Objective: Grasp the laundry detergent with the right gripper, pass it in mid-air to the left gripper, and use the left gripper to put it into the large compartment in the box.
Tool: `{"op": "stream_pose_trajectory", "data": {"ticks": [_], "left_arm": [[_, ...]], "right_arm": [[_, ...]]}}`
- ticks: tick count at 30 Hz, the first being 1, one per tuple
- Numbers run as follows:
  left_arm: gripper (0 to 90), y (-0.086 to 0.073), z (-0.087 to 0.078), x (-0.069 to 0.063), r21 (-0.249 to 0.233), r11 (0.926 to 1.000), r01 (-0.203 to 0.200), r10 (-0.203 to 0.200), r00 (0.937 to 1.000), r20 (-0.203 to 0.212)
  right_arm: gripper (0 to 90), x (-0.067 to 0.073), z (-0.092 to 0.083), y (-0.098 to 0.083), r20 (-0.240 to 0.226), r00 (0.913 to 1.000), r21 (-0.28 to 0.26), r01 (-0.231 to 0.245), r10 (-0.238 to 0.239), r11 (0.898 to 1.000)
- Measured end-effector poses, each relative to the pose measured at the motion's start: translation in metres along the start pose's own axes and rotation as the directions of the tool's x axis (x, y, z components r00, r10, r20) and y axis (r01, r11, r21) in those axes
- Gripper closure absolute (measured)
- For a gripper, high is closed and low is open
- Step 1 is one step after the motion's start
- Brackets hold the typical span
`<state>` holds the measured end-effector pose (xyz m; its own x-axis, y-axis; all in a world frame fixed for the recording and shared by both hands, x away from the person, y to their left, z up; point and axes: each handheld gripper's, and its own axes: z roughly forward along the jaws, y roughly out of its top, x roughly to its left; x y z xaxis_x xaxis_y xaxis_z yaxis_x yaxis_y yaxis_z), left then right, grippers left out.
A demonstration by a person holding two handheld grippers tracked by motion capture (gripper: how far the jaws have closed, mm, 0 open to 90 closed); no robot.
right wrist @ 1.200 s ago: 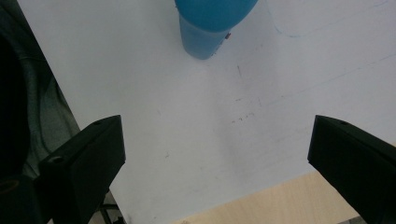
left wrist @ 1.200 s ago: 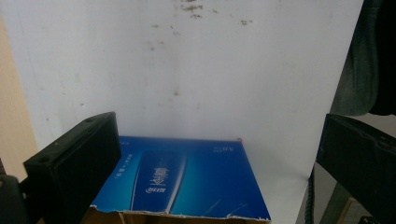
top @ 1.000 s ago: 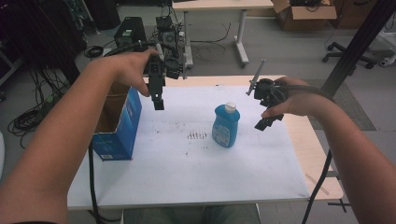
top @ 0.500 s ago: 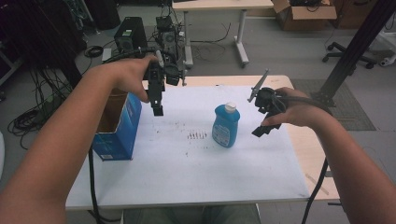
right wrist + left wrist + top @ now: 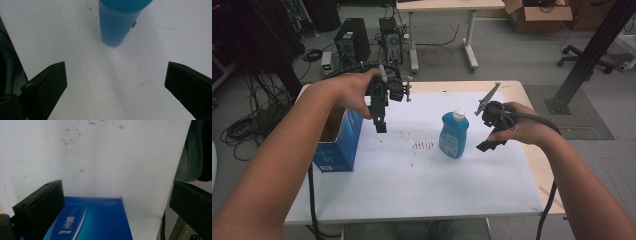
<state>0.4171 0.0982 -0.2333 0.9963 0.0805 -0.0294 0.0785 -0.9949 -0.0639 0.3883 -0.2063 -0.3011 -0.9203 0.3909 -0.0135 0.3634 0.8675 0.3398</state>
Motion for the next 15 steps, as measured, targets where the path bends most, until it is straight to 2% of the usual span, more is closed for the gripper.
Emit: {"op": "stream_pose_trajectory", "data": {"ticks": [6,15], "left_arm": [[0.2,-0.001,0.005,-0.002,-0.001,1.0000,0.001,-0.001,1.0000,0.005],[0.2,-0.001,0.013,-0.007,-0.011,0.9998,-0.015,0.015,0.9998,0.011]], "right_arm": [[4.4,0.000,0.007,-0.001,0.004,0.9999,-0.039,-0.010,0.010,0.999],[4.2,0.001,0.024,-0.004,0.000,0.9985,-0.103,-0.054,0.055,0.993]]}}
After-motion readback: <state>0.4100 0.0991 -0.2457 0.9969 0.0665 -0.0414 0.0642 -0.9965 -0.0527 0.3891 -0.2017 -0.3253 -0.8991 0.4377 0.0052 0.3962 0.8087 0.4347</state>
